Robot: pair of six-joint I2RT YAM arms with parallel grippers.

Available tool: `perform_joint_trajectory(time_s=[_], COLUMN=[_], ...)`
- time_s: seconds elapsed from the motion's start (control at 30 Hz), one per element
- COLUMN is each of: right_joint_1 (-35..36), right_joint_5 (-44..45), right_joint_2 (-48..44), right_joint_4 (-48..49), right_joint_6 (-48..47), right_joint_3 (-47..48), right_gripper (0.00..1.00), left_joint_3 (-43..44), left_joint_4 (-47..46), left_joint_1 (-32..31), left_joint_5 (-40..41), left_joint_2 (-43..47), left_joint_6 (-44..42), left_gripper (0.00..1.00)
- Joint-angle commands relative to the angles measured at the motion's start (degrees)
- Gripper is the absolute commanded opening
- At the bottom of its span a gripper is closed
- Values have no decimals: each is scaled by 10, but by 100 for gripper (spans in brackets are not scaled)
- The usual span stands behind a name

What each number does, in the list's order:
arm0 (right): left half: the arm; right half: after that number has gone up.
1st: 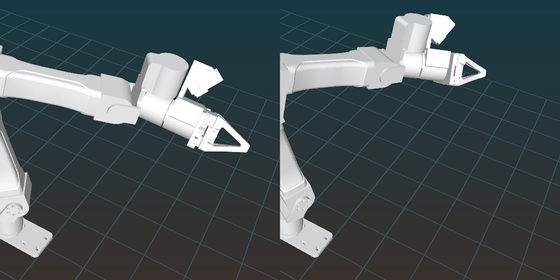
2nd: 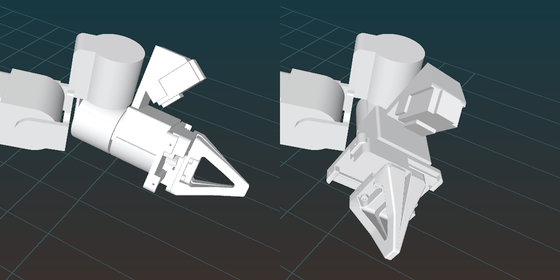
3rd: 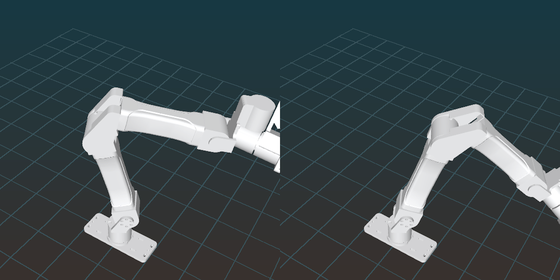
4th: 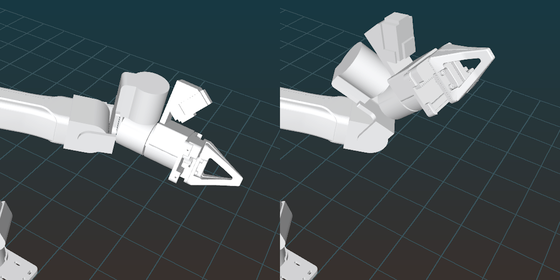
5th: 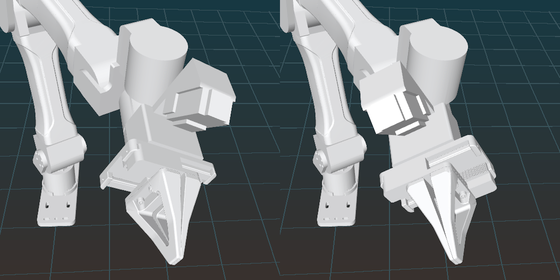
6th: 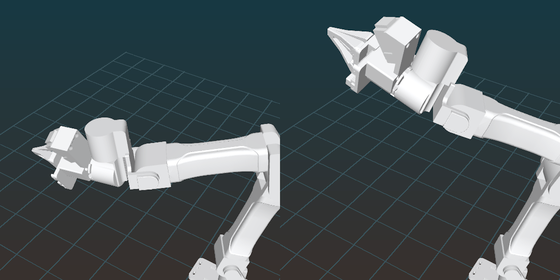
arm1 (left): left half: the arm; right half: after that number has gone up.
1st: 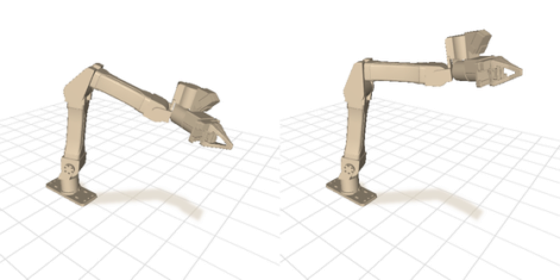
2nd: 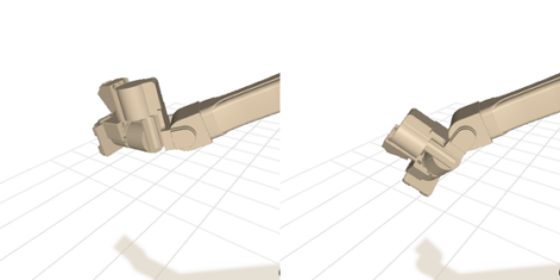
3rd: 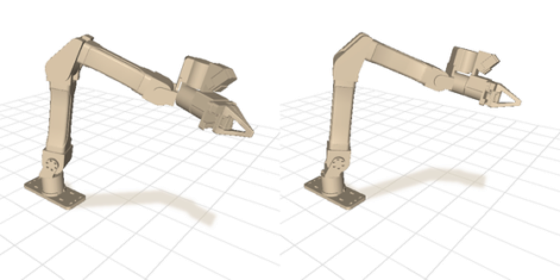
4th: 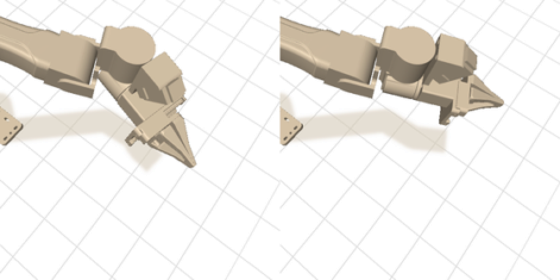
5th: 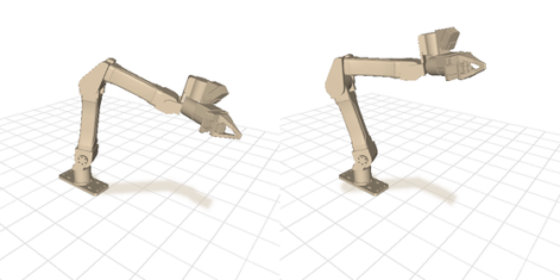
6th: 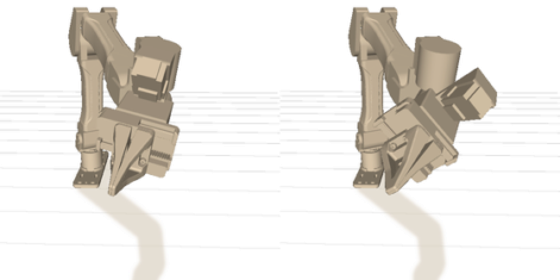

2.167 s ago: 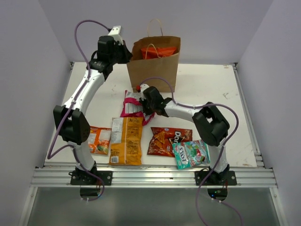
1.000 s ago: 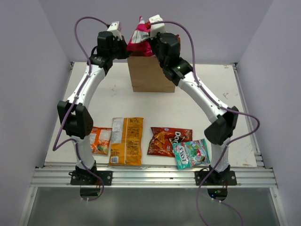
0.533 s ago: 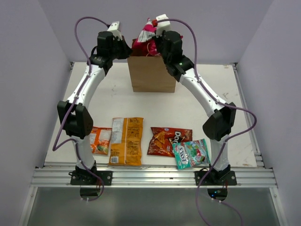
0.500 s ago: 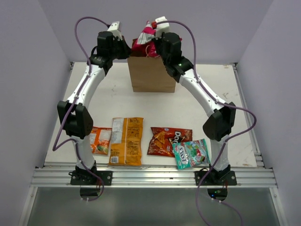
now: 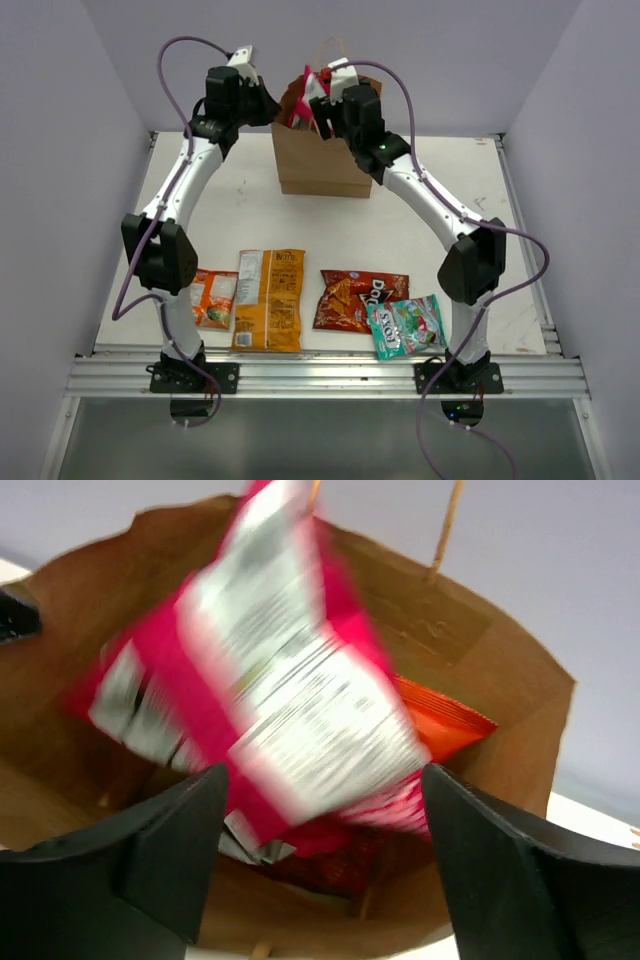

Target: Place the snacks into the paper bag

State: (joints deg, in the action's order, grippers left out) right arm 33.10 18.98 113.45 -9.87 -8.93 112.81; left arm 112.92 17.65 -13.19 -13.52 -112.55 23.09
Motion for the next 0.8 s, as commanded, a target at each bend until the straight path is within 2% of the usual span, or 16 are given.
perform_joint_trajectory(time_s=[0.0,0.13,0.23,0.33,0.37,0.43,0.47,0.57,0.77], right_joint_1=[4,25,42,47,47,48,49,54,59], right_joint_5=[12,21,5,-23,-49,-74,-84,-123,-156], right_joint_2=[-74,-146,-230,-319,-338,-391,-406,-444,-432], right_joint_4=[-3,-15,-54,-110,-121,-136,-139,-126,-78], right_joint_6=[-10,-41,-28,46,64,118,134,186,235], right_joint_3=[53,56,-10,-149,-241,-338,-419,-541,-636], right_gripper=[86,90,93,95,95,94,93,92,92], left_joint_3=[23,32,37,43,45,44,43,38,26], left_joint_4=[-20,-19,-22,-23,-23,-23,-23,-24,-25], left_joint_1=[5,5,5,5,5,5,5,5,5], left_joint_5=[-5,2,2,6,8,8,7,5,2], left_joint_2=[1,-4,-10,-17,-18,-21,-22,-24,-25], left_joint_6=[9,10,16,19,20,22,24,28,33], left_gripper=[0,0,0,0,0,0,0,0,0])
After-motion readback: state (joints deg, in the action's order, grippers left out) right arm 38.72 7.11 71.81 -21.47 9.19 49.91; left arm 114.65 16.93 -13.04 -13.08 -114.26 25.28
